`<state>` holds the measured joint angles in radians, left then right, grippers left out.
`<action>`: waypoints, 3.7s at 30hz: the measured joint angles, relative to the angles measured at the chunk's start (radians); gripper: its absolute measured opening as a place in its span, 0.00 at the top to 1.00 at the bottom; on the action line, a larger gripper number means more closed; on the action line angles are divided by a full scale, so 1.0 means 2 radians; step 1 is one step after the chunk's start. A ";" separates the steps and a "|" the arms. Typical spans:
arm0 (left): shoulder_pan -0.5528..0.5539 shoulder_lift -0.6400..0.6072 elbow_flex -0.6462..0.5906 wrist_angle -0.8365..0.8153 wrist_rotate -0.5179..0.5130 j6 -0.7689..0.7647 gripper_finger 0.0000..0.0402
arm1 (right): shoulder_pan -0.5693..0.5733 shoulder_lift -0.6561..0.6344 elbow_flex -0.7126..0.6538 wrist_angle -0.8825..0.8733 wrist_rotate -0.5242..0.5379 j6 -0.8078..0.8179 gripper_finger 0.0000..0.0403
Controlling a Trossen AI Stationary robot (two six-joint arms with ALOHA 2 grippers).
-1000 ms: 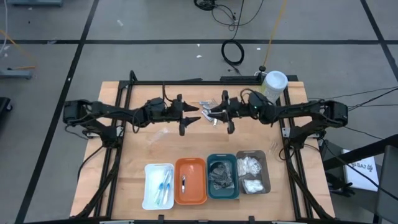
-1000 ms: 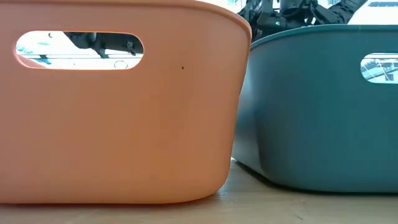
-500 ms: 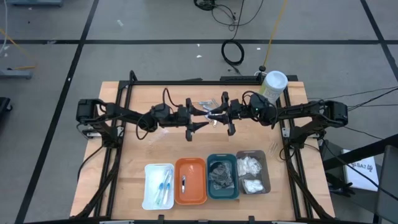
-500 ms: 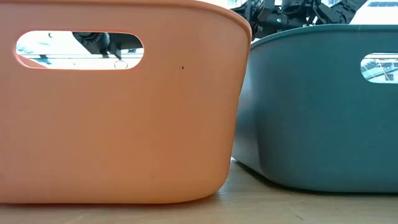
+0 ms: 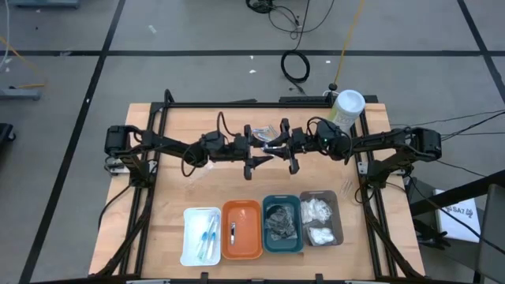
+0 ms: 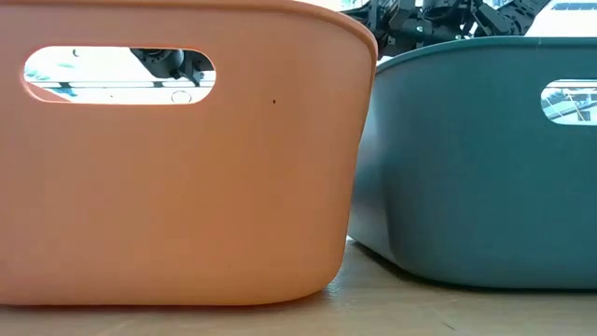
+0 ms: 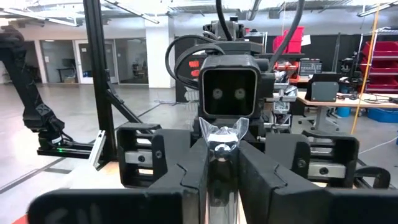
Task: Pick & Place Travel size toiletries
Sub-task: Put the silver nail cutter into the orange bin
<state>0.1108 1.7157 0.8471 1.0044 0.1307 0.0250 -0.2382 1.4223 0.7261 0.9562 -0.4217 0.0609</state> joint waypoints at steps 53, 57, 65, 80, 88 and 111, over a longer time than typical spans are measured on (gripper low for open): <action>-0.057 -0.136 0.000 -0.424 0.204 -0.132 0.91 | -0.001 -0.414 -0.123 -0.501 0.279 0.051 0.40; -0.111 -0.140 0.000 -0.506 0.172 -0.162 0.91 | -0.001 -0.430 -0.156 -0.431 0.277 0.042 0.40; -0.189 -0.104 0.000 -0.506 0.113 -0.285 0.88 | -0.001 -0.430 -0.179 -0.380 0.274 0.033 0.40; -0.188 -0.067 0.000 -0.426 0.109 -0.321 0.67 | -0.001 -0.430 -0.182 -0.372 0.247 0.038 0.40; -0.174 -0.067 0.000 -0.436 0.124 -0.317 0.45 | -0.001 -0.430 -0.182 -0.371 0.247 0.037 0.40; -0.060 -0.295 -0.007 -0.491 -0.030 -0.014 0.43 | -0.007 -0.246 -0.107 -0.319 0.249 0.061 0.40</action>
<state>-0.0101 1.1260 0.8337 0.0222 0.0710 -0.0020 -0.2517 0.9301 0.5113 0.3185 0.0772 0.1829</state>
